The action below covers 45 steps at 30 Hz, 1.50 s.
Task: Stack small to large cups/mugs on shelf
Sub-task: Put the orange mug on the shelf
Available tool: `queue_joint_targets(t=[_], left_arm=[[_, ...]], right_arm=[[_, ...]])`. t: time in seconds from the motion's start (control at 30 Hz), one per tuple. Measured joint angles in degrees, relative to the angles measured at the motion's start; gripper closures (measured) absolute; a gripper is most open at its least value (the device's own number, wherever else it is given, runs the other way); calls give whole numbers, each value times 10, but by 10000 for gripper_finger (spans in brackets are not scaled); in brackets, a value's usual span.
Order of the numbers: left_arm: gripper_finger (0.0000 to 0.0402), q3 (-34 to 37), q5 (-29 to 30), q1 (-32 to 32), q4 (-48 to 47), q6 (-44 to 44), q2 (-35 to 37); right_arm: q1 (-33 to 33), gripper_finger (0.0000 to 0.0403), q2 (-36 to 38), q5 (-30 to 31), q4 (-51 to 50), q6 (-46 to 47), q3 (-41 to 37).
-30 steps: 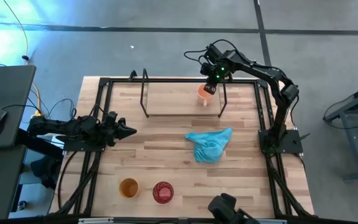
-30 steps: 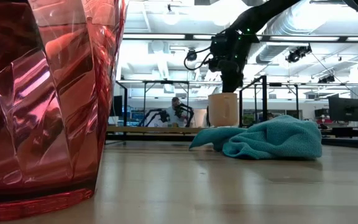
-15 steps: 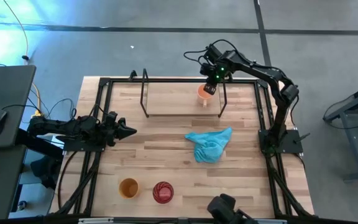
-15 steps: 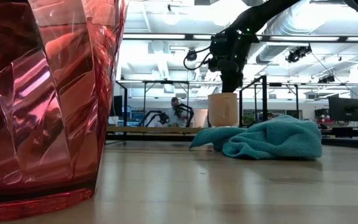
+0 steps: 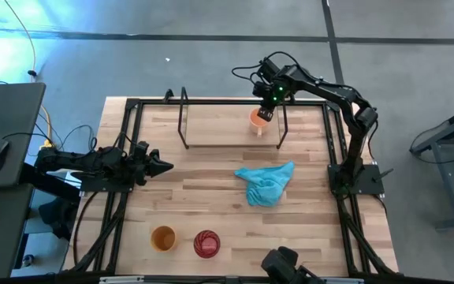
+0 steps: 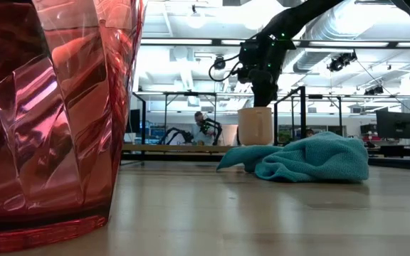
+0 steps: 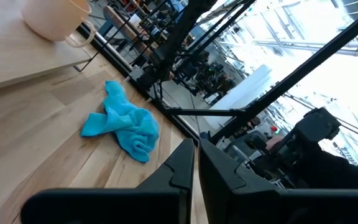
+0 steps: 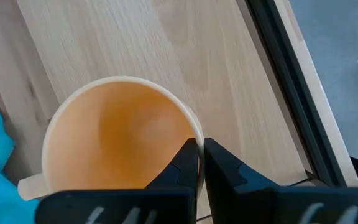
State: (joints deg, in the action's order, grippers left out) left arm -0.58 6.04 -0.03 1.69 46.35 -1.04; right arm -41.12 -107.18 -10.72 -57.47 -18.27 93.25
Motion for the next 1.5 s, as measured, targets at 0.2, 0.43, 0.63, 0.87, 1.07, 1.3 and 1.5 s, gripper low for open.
queue_joint_targets(t=[0.2, 0.43, 0.63, 0.87, 1.07, 1.3, 1.5], left_arm=[[389, 0, 0, 0, 0, 0, 0], [389, 0, 0, 0, 0, 0, 0], [389, 0, 0, 0, 0, 0, 0], [389, 0, 0, 0, 0, 0, 0], [389, 0, 0, 0, 0, 0, 0], [389, 0, 0, 0, 0, 0, 0], [389, 0, 0, 0, 0, 0, 0]], right_arm=[[0, 403, -5, 0, -2, 3, 0], [4, 403, -14, -3, -1, 3, 2], [4, 403, -14, -3, 1, 3, 1], [4, 403, -14, -3, 3, 2, 1], [4, 403, -14, -3, 3, 2, 1], [3, 403, -14, 0, 3, 2, 0], [3, 403, -14, 2, 3, 2, 0]])
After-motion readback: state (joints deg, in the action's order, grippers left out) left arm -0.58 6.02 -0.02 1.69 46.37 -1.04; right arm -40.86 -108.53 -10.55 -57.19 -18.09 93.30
